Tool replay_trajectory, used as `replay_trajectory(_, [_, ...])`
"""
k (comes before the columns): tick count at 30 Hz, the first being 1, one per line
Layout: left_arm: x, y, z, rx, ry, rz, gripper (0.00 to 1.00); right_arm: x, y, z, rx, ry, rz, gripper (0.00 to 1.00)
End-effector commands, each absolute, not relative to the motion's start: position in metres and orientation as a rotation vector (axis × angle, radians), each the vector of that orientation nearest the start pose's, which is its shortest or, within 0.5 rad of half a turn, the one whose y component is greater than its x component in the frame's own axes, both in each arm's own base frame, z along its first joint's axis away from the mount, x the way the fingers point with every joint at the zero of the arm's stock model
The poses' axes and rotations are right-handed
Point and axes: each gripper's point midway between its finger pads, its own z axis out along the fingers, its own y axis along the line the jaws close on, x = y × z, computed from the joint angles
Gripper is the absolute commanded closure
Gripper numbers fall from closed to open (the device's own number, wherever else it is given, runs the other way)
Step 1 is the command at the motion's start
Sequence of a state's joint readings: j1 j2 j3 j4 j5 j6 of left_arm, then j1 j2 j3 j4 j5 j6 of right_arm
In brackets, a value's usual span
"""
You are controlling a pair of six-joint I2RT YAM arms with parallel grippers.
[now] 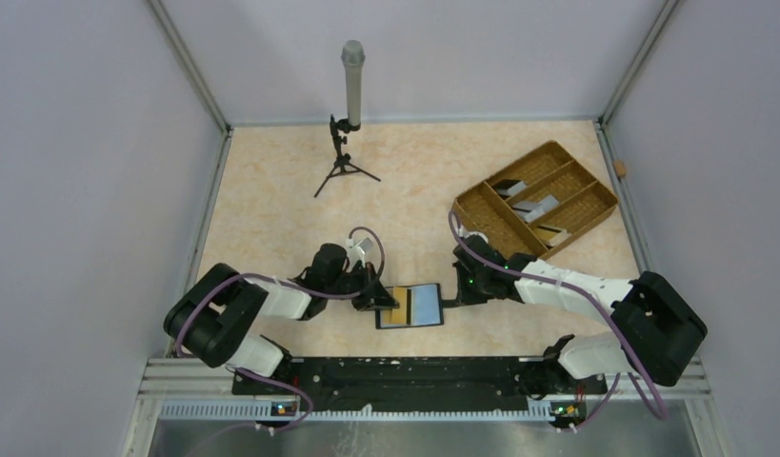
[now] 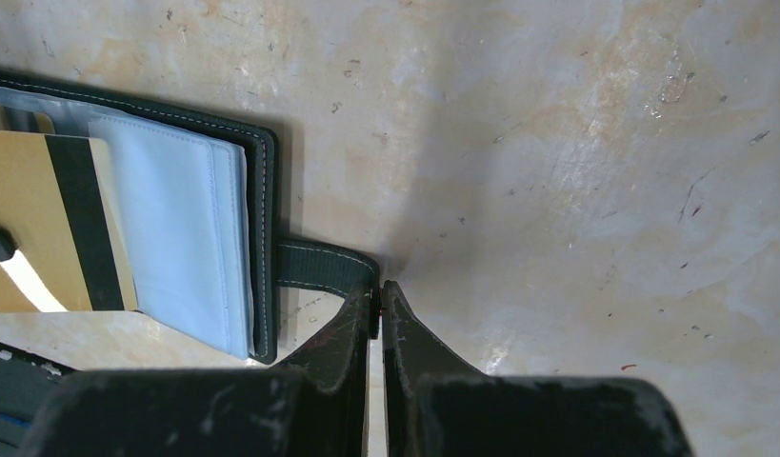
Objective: Put the credit cards into the card holder
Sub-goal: Insert the credit card into the card holder.
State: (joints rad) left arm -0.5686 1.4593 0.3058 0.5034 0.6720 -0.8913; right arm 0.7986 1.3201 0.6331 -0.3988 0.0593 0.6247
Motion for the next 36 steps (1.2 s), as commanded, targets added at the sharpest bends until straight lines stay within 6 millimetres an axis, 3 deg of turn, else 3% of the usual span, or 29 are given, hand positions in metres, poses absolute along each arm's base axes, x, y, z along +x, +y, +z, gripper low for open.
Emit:
replay_trajectory(1, [0.173, -0.267, 0.041, 0.052, 2.451, -1.474, 1.0, 0.178, 0.202, 0.024, -0.227, 2.703, 0.359, 1.0])
replay_trajectory(36, [0.169, -0.281, 0.039, -0.074, 2.377, -1.481, 1.0, 0.178, 0.202, 0.026, -0.22, 2.693, 0.367, 1.0])
